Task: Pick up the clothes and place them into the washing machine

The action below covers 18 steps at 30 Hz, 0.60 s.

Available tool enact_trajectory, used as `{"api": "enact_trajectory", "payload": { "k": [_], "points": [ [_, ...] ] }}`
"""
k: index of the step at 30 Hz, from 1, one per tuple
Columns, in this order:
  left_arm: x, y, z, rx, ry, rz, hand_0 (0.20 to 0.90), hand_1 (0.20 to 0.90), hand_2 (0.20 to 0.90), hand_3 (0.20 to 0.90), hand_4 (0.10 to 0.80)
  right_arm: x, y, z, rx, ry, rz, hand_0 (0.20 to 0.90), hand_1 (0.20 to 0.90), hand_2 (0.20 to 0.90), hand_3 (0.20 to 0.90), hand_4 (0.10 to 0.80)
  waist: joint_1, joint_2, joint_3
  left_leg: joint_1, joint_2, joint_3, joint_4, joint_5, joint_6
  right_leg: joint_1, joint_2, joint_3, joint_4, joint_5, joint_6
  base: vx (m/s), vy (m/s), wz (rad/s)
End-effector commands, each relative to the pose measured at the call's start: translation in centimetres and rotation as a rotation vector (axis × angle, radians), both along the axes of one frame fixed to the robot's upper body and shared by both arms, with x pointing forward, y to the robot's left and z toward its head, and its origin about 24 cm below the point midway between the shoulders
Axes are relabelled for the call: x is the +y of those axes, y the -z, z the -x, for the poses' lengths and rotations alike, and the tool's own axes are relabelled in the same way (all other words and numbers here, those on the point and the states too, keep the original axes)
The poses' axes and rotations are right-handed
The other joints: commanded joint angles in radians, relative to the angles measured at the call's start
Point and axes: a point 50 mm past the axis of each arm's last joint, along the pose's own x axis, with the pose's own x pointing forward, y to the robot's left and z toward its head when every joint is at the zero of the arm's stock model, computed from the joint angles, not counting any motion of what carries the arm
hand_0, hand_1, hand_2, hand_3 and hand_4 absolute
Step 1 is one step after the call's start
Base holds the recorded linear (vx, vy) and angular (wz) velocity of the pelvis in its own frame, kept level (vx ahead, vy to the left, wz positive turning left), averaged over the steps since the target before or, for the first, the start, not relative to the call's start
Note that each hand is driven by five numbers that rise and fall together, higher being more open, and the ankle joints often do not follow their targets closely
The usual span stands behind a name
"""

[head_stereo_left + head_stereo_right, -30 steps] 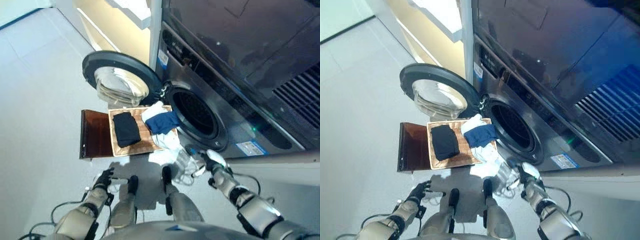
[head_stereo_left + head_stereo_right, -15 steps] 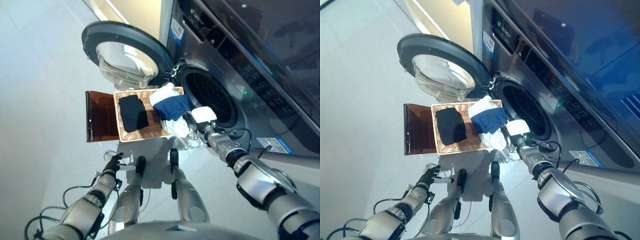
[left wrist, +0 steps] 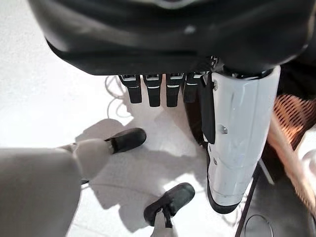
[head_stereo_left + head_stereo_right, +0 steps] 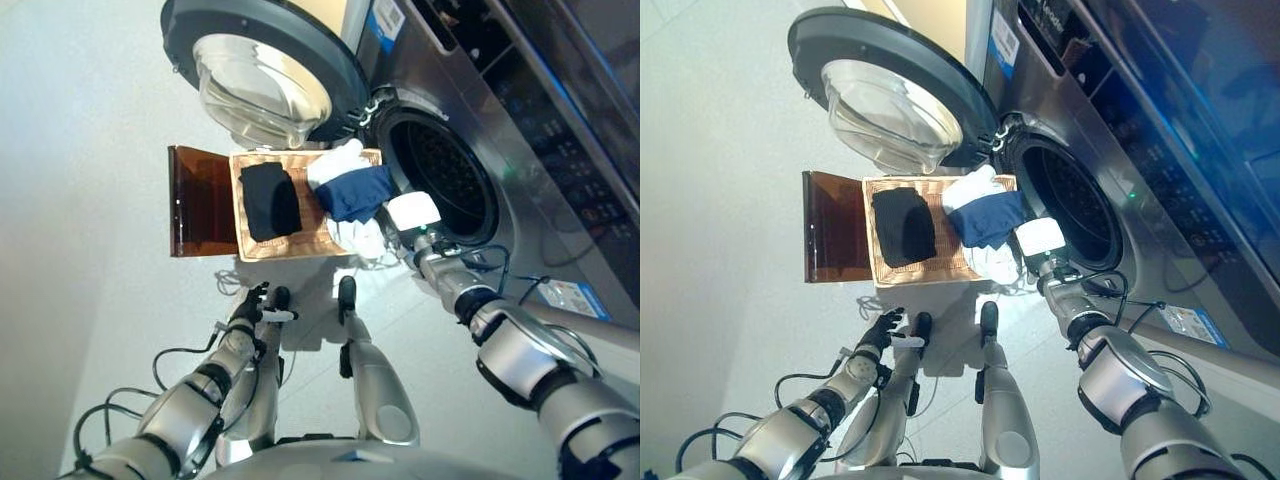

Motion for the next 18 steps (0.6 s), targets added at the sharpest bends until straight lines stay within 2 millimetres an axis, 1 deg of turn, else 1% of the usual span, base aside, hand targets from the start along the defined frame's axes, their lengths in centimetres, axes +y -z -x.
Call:
{"api": "enact_trajectory", "payload": {
  "k": [1, 6, 7, 11, 13, 15, 16, 18],
  "points": [
    [-1.3, 0.4, 0.7, -0.012, 0.018, 0.002, 0.9, 0.9, 0.9, 0.9, 0.8, -0.6, -5.4, -1.9, -0.293, -0.008, -0.028, 0.9, 0.9, 0.9, 0.9, 0.8, 0.023, 0.014, -0.031, -0.027, 0.004, 0.033, -0.015, 0.032, -0.038, -0.075, -0.025, 0.048, 0.19, -0.099, 0.064, 0.0, 0.0, 0.0],
    [-1.0, 0.2, 0.5, -0.031, 0.014, -0.013, 0.9, 0.9, 0.9, 0.9, 0.8, -0.1, -5.2, -1.6, -0.326, -0.026, -0.103, 0.9, 0.9, 0.9, 0.9, 0.8, 0.025, 0.016, -0.04, -0.013, 0.003, 0.036, -0.015, 0.026, -0.036, -0.067, -0.028, 0.048, 0.197, -0.107, 0.065, 0.0, 0.0, 0.0],
    [-0.7, 0.3, 0.6, -0.025, 0.01, -0.019, 0.9, 0.9, 0.9, 0.9, 0.8, -0.1, -4.8, -1.5, -0.305, -0.016, -0.122, 0.9, 0.9, 0.9, 0.9, 0.8, 0.026, 0.015, -0.046, -0.006, 0.003, 0.038, -0.015, 0.024, -0.035, -0.063, -0.029, 0.049, 0.2, -0.11, 0.066, 0.0, 0.0, 0.0],
    [-0.4, 0.4, 0.8, -0.017, 0.005, -0.024, 0.9, 0.9, 0.9, 0.9, 0.8, -0.2, -4.4, -1.3, -0.284, 0.002, -0.145, 0.9, 0.9, 0.9, 0.9, 0.8, 0.028, 0.012, -0.051, 0.007, 0.005, 0.042, -0.015, 0.02, -0.034, -0.055, -0.029, 0.051, 0.203, -0.115, 0.066, 0.002, 0.003, -0.02],
    [-0.1, 0.7, 1.3, 0.002, -0.001, -0.033, 0.9, 0.9, 0.9, 0.9, 0.8, -0.2, -3.2, -0.8, -0.246, 0.022, -0.185, 0.9, 0.9, 0.9, 0.9, 0.8, 0.029, 0.004, -0.063, 0.031, 0.005, 0.045, -0.015, 0.011, -0.03, -0.032, -0.028, 0.054, 0.202, -0.12, 0.065, 0.013, 0.002, -0.09],
    [0.5, 1.0, 1.7, 0.023, 0.016, -0.054, 0.9, 0.9, 0.9, 0.9, 0.8, -0.4, -2.8, -0.6, -0.219, 0.027, -0.178, 0.9, 0.9, 0.9, 0.9, 0.8, 0.029, -0.004, -0.076, 0.049, 0.006, 0.048, -0.015, 0.004, -0.029, -0.013, -0.028, 0.055, 0.198, -0.124, 0.063, 0.019, 0.001, -0.12],
    [0.5, 1.0, 1.6, 0.018, 0.0, -0.059, 0.9, 0.9, 0.9, 0.9, 0.8, -0.1, -2.4, -0.4, -0.21, 0.021, -0.201, 0.9, 0.9, 0.9, 0.9, 0.8, 0.026, -0.01, -0.08, 0.057, 0.007, 0.05, -0.015, 0.0, -0.028, -0.007, -0.029, 0.057, 0.197, -0.124, 0.064, 0.018, -0.012, -0.12],
    [-0.2, 1.3, 2.0, 0.037, 0.023, -0.05, 0.9, 0.9, 0.9, 0.9, 0.8, 0.0, -1.4, 0.0, -0.181, 0.038, -0.222, 0.9, 0.9, 0.9, 0.9, 0.8, 0.023, -0.019, -0.093, 0.077, 0.01, 0.053, -0.015, -0.008, -0.025, 0.012, -0.027, 0.063, 0.193, -0.126, 0.063, 0.014, -0.018, -0.1]
  ]
}}
